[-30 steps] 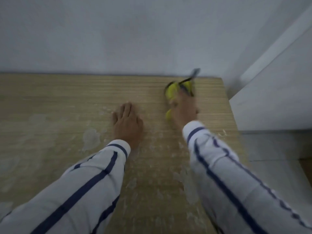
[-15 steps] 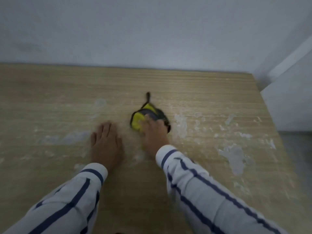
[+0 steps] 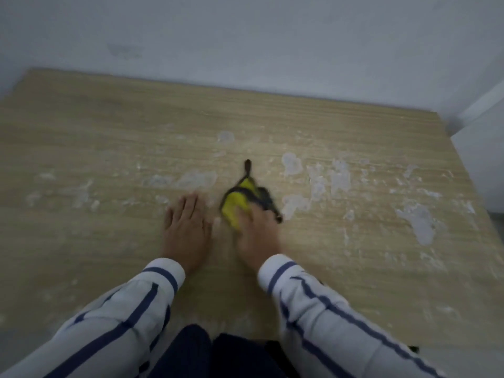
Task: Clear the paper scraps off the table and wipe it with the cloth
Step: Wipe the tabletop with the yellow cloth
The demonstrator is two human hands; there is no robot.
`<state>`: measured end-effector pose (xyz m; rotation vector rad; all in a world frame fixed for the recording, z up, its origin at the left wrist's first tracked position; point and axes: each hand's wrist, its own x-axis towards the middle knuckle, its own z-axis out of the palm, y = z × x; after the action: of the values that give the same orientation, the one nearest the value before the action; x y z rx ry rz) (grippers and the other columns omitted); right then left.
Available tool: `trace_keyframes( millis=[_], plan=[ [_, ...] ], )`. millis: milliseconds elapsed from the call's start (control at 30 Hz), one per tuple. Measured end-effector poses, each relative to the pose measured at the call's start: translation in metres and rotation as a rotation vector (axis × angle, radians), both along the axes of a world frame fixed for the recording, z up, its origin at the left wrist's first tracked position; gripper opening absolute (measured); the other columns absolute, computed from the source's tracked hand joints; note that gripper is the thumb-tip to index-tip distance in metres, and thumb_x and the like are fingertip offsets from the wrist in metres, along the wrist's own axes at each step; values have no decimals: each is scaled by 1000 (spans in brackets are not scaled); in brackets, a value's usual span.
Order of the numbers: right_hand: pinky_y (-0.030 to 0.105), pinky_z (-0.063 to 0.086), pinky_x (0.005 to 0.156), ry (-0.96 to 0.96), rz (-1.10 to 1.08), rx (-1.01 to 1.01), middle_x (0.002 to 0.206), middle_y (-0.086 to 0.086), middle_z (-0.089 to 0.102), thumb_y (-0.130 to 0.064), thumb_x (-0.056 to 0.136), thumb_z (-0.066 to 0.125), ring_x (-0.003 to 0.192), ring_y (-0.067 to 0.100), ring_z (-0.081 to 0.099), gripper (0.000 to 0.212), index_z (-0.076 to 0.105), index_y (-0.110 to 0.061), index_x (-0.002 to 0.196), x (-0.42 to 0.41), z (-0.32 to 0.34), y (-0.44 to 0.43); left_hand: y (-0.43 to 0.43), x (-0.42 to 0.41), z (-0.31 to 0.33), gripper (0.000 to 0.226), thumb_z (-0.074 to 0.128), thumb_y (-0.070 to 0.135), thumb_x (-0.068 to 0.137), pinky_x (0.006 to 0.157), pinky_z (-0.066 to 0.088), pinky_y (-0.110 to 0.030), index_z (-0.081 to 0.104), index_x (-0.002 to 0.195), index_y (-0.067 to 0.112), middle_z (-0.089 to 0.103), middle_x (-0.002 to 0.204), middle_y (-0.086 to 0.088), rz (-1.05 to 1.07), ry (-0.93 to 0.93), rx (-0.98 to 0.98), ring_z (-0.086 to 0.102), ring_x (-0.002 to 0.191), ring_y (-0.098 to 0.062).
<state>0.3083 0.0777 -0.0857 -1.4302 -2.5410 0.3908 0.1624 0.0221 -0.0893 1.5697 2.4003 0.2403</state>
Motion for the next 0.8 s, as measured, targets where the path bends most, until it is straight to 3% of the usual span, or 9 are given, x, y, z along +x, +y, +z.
trace_keyframes(
  millis=[67,100,167,267,333,533,600,733,800],
  plan=[
    [50,47,82,88,199,-108,119,21,57,-18,74,47,94,43,55,46,60,-13,118,-11,8,-22,-12,-7,1,53,28,31,100,117,1,-42,17,149,16,11,158,-2,11,-10,8,3,146,-21],
    [50,48,84,168,165,-100,115,20,60,-20,76,45,95,42,57,42,62,-12,114,-5,13,-17,-18,-11,1,53,26,32,100,117,1,-42,16,150,17,10,158,-2,19,-13,4,3,146,-20],
    [51,48,85,286,-146,-75,112,20,62,-23,80,50,96,40,58,35,63,-13,110,29,21,11,-31,-17,0,55,22,35,100,117,-1,-42,11,150,17,6,159,-2,21,-2,-17,0,146,-19],
    [49,37,99,-107,-543,-92,136,23,40,-31,89,46,119,43,41,46,43,-15,132,100,24,53,-44,-19,-3,57,21,37,99,117,-1,-42,6,151,17,2,159,-1,10,13,-21,-2,146,-20],
    [48,35,100,-249,-601,-165,142,23,29,-36,93,42,125,42,33,52,29,-18,141,106,23,49,-47,-17,-4,57,23,37,99,117,-1,-42,8,150,16,4,159,-2,17,19,-3,-1,146,-21],
    [48,40,90,-18,142,-118,127,22,47,-35,87,31,105,40,48,52,45,-16,133,-3,6,-77,-46,-19,-3,55,23,34,99,117,3,-43,13,150,15,8,158,-3,-1,23,-5,3,146,-21],
    [49,39,96,61,183,-133,127,22,48,-27,89,43,109,39,47,44,48,-15,131,0,14,-80,-47,-20,-3,54,23,33,100,117,4,-43,13,150,15,9,158,-3,-14,22,0,4,146,-21],
    [35,38,84,-7,-440,-75,117,15,47,-26,92,47,108,36,47,39,47,-14,129,100,29,-18,-54,-18,-4,56,23,36,99,118,3,-43,12,150,14,7,158,-3,-39,26,9,2,146,-22],
    [41,36,93,-172,-658,-105,130,21,40,-32,95,42,115,40,42,46,35,-15,138,151,34,1,-53,-17,-6,56,23,36,99,118,4,-44,13,150,14,9,158,-3,-35,34,8,3,146,-23]
  ],
)
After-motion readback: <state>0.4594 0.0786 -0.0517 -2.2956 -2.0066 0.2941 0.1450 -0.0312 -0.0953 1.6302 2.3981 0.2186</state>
